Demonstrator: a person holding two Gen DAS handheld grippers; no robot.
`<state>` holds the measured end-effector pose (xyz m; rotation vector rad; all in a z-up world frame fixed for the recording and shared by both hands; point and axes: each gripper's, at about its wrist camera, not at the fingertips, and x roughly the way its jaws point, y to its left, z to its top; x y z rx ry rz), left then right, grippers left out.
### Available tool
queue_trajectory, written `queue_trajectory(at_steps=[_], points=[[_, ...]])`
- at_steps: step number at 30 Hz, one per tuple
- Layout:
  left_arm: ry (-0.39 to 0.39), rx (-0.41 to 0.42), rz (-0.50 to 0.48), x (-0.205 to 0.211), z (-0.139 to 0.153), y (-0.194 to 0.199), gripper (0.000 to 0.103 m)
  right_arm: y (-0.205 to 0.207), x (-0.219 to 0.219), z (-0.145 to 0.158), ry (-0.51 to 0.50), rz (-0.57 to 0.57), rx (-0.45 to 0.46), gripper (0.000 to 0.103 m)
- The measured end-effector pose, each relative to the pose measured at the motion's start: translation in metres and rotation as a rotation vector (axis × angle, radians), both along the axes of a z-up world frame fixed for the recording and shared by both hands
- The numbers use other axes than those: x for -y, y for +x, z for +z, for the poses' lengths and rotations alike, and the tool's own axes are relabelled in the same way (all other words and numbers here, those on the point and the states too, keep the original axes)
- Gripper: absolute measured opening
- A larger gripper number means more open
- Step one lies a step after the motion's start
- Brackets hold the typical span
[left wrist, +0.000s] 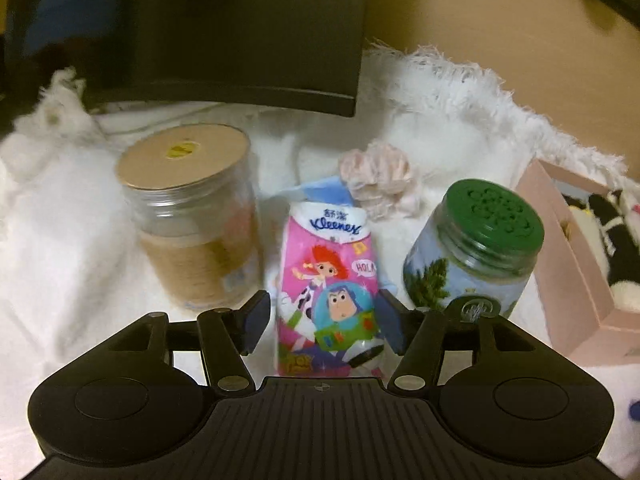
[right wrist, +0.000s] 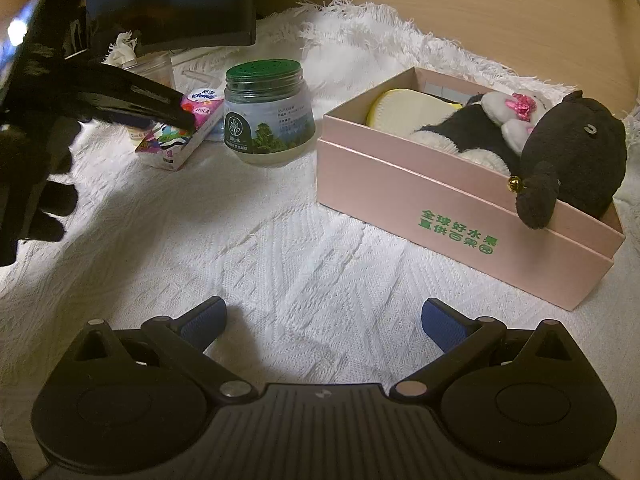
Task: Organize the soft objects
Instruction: 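Lift the tissue pack with the left gripper while the right grasps the pink scrunchie, then carry the tissue pack into the pink box with the left gripper while the right drops the scrunchie in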
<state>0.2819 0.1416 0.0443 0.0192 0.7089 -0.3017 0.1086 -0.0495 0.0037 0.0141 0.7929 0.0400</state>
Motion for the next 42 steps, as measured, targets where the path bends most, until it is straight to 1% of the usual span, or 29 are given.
queue_trajectory(at_steps=[5,8,12,13,14,15,18,19,20,21,22,23,24,26,28,31,33,34,36,37,38,39,40,42], points=[[0.021,0.007,-0.034,0.013,-0.003,0.016,0.064,0.001,0.000,0.000,0.000,0.003,-0.010,0.103],[0.028,0.025,-0.050,0.011,-0.004,0.016,0.064,0.005,-0.002,0.003,0.000,0.000,-0.042,0.103],[0.021,0.022,-0.099,0.003,-0.003,0.013,0.061,0.020,-0.001,0.011,0.000,0.005,-0.147,0.102],[0.022,0.016,-0.115,0.001,-0.003,0.011,0.060,0.024,-0.001,0.016,0.003,-0.012,-0.182,0.099],[0.023,0.011,-0.130,-0.001,-0.002,0.011,0.059,0.024,-0.001,0.023,0.002,-0.025,-0.189,0.094],[0.020,0.007,-0.148,-0.003,-0.002,0.010,0.059,0.024,-0.004,0.035,-0.007,-0.025,-0.179,0.093],[-0.014,-0.025,-0.207,-0.013,-0.002,0.009,0.058,0.028,-0.018,0.090,-0.074,0.014,-0.064,0.094],[-0.033,-0.044,-0.222,-0.017,0.000,0.010,0.057,0.037,-0.024,0.109,-0.104,0.035,-0.031,0.096],[-0.048,-0.061,-0.232,-0.021,0.001,0.009,0.056,0.053,-0.029,0.127,-0.136,0.048,-0.016,0.098],[-0.060,-0.078,-0.243,-0.025,0.002,0.009,0.056,0.071,-0.033,0.139,-0.145,0.053,-0.017,0.099],[-0.071,-0.095,-0.255,-0.030,0.004,0.009,0.056,0.095,-0.037,0.151,-0.125,0.059,-0.032,0.099],[-0.085,-0.109,-0.268,-0.035,0.005,0.008,0.056,0.123,-0.038,0.157,-0.084,0.064,-0.066,0.099],[-0.097,-0.119,-0.278,-0.040,0.006,0.007,0.056,0.149,-0.039,0.159,-0.043,0.062,-0.108,0.099],[-0.122,-0.145,-0.306,-0.051,0.005,0.007,0.055,0.214,-0.040,0.149,0.063,0.038,-0.235,0.099],[-0.142,-0.169,-0.330,-0.061,0.005,0.008,0.055,0.266,-0.042,0.129,0.134,-0.020,-0.335,0.098],[-0.169,-0.176,-0.372,-0.082,0.009,0.006,0.055,0.322,-0.045,0.099,0.145,-0.122,-0.410,0.094],[-0.185,-0.168,-0.387,-0.097,0.014,0.005,0.055,0.339,-0.046,0.083,0.139,-0.174,-0.441,0.088],[-0.191,-0.165,-0.393,-0.106,0.016,0.006,0.055,0.348,-0.047,0.075,0.134,-0.194,-0.460,0.082],[-0.200,-0.164,-0.401,-0.120,0.019,0.008,0.055,0.358,-0.051,0.063,0.114,-0.213,-0.490,0.059],[-0.208,-0.167,-0.409,-0.126,0.020,0.009,0.055,0.360,-0.053,0.059,0.105,-0.222,-0.506,0.037],[-0.211,-0.165,-0.415,-0.131,0.022,0.009,0.055,0.360,-0.054,0.056,0.107,-0.223,-0.520,0.027],[-0.207,-0.156,-0.424,-0.135,0.025,0.008,0.055,0.359,-0.055,0.057,0.113,-0.227,-0.520,0.024],[-0.205,-0.145,-0.438,-0.138,0.030,0.007,0.055,0.355,-0.057,0.060,0.114,-0.228,-0.510,0.019],[-0.207,-0.119,-0.471,-0.140,0.042,0.005,0.055,0.347,-0.062,0.073,0.097,-0.225,-0.489,0.017]])
